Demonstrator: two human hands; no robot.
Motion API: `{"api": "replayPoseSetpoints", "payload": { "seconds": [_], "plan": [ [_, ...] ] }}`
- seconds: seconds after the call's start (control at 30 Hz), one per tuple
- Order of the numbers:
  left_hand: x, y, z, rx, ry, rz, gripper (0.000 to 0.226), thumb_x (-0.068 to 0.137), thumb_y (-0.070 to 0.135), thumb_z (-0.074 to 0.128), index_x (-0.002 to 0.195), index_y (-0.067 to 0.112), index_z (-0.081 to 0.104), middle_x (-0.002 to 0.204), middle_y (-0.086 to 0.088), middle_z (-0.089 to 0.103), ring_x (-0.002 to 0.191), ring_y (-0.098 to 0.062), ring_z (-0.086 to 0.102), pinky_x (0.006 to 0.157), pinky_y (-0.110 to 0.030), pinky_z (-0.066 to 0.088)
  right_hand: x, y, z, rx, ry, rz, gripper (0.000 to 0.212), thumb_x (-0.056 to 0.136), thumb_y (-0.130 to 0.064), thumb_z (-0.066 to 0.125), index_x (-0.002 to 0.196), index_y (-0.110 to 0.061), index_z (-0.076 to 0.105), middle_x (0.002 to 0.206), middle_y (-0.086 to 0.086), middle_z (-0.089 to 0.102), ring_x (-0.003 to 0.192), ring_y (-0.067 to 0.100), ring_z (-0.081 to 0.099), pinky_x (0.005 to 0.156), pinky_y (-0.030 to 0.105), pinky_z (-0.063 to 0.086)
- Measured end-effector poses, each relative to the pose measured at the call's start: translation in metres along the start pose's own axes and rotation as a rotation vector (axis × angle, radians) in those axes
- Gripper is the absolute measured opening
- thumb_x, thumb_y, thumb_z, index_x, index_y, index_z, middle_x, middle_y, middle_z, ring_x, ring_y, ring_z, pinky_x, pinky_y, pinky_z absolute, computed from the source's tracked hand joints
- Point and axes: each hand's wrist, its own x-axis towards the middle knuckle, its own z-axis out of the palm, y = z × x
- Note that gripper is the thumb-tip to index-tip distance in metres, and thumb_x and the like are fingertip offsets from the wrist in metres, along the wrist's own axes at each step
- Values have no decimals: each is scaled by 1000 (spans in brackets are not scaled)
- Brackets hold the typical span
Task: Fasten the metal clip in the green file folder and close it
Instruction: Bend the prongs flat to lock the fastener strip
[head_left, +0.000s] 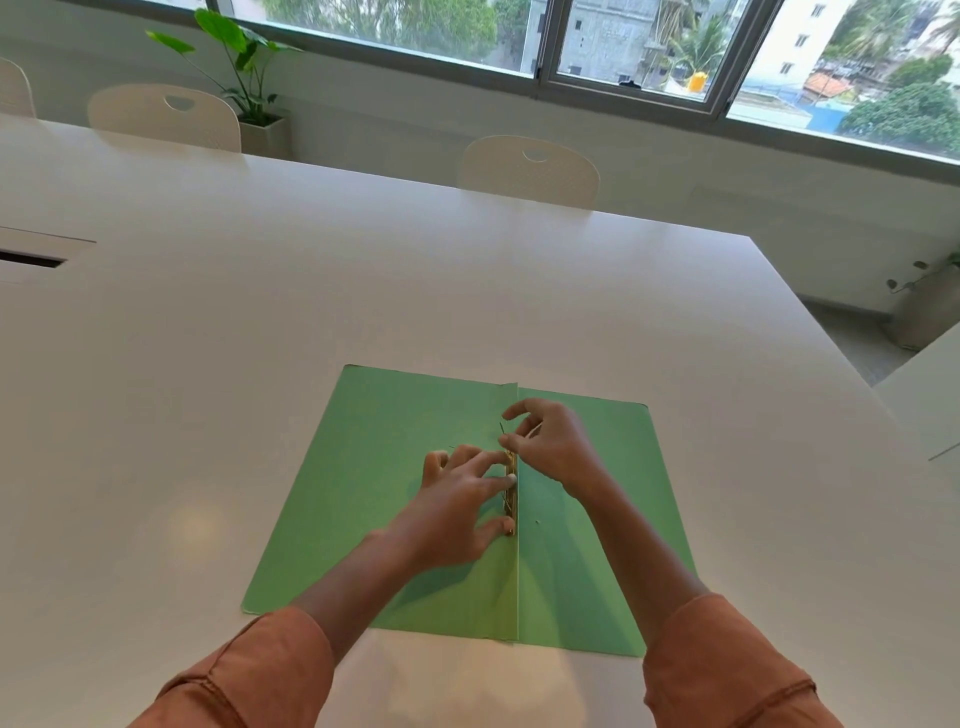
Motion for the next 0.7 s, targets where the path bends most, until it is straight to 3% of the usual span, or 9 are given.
{"api": "replayPoseSetpoints", "payload": {
  "seconds": [0.1, 0.2, 0.33, 0.47, 0.7],
  "plan": [
    [4, 1, -3, 38, -20, 13, 58, 94, 54, 61, 147, 31, 56, 162, 14, 42, 149, -15, 30, 108, -39, 12, 6, -2, 0, -42, -58, -35, 15, 85, -12, 81, 100, -16, 80, 81, 3, 74, 64, 8, 61, 59, 20, 51],
    [4, 2, -4, 45, -10, 16, 57, 94, 53, 62, 145, 30, 58, 160, 14, 46, 149, -14, 36, 107, -40, 13, 10, 2, -2, -58, -85, -38, 6, 85, -7, 81, 90, -10, 82, 77, 0, 73, 64, 7, 62, 63, 20, 49],
    [4, 3, -2, 47, 4, 5, 56, 92, 53, 64, 143, 29, 59, 158, 15, 49, 147, -13, 40, 104, -38, 15, 11, 12, -7, -31, -83, -14, 6, 84, -4, 82, 88, -8, 79, 70, -1, 71, 60, 8, 63, 61, 24, 52],
    [4, 5, 0, 83, -14, -12, 57, 93, 53, 62, 145, 31, 56, 158, 15, 48, 147, -12, 39, 108, -44, 20, 12, 20, -8, 61, -59, 63, 8, 82, -5, 85, 84, -3, 77, 71, 13, 77, 61, 17, 70, 61, 32, 63],
    [4, 10, -4, 143, -54, -19, 55, 96, 53, 58, 146, 31, 55, 160, 15, 45, 148, -15, 36, 111, -48, 18, 18, 25, -17, 176, -118, 216, 15, 78, -2, 88, 84, 5, 76, 65, 11, 71, 52, 15, 66, 50, 21, 57]
  ]
}}
